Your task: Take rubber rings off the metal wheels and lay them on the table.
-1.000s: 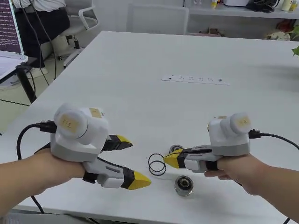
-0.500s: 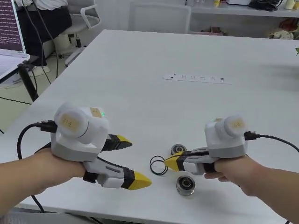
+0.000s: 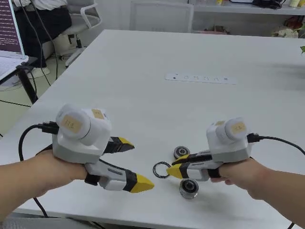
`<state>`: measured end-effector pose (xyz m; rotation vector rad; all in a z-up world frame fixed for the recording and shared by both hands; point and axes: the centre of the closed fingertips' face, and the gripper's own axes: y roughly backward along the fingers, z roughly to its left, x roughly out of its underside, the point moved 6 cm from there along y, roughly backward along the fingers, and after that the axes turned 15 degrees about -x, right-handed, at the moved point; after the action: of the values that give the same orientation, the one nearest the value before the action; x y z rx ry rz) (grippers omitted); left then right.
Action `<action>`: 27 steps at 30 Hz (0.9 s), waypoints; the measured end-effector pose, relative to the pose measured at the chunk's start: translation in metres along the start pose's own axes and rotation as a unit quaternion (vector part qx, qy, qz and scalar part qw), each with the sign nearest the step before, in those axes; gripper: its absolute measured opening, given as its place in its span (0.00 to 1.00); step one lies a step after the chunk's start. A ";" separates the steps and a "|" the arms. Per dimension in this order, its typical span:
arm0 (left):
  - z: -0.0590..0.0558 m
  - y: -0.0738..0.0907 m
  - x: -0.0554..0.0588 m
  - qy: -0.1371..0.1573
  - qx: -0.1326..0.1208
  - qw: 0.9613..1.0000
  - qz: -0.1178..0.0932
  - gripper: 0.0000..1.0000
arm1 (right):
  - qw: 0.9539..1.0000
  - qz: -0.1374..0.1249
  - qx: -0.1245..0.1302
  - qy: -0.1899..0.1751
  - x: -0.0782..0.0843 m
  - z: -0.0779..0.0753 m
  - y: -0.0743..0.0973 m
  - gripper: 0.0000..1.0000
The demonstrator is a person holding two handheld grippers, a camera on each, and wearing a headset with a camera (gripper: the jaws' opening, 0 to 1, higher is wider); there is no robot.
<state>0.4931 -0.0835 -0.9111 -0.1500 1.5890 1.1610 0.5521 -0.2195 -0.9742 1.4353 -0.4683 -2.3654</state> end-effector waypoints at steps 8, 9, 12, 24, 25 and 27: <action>0.003 -0.002 -0.002 -0.003 0.001 1.000 0.004 0.67 | 1.000 -0.026 -0.002 -0.005 -0.009 0.003 0.013 0.23; 0.004 -0.003 -0.002 -0.004 0.001 1.000 0.004 0.67 | 1.000 -0.030 -0.002 -0.005 -0.011 0.003 0.015 0.24; 0.008 -0.005 -0.004 -0.003 -0.001 1.000 0.006 0.66 | 0.999 -0.038 0.002 -0.004 -0.015 0.003 0.022 0.25; 0.015 -0.021 -0.014 0.002 0.001 1.000 0.012 0.63 | 0.997 -0.063 0.038 -0.003 -0.019 -0.011 0.052 0.30; 0.016 -0.022 -0.014 0.003 0.001 1.000 0.012 0.63 | 0.997 -0.063 0.041 -0.002 -0.018 -0.012 0.053 0.30; 0.016 -0.025 -0.016 0.002 0.000 1.000 0.012 0.63 | 0.997 -0.061 0.044 -0.001 -0.017 -0.014 0.056 0.31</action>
<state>0.5260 -0.0918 -0.9116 -0.1332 1.5991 1.1795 0.5781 -0.2628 -0.9422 1.5409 -0.5052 -2.4703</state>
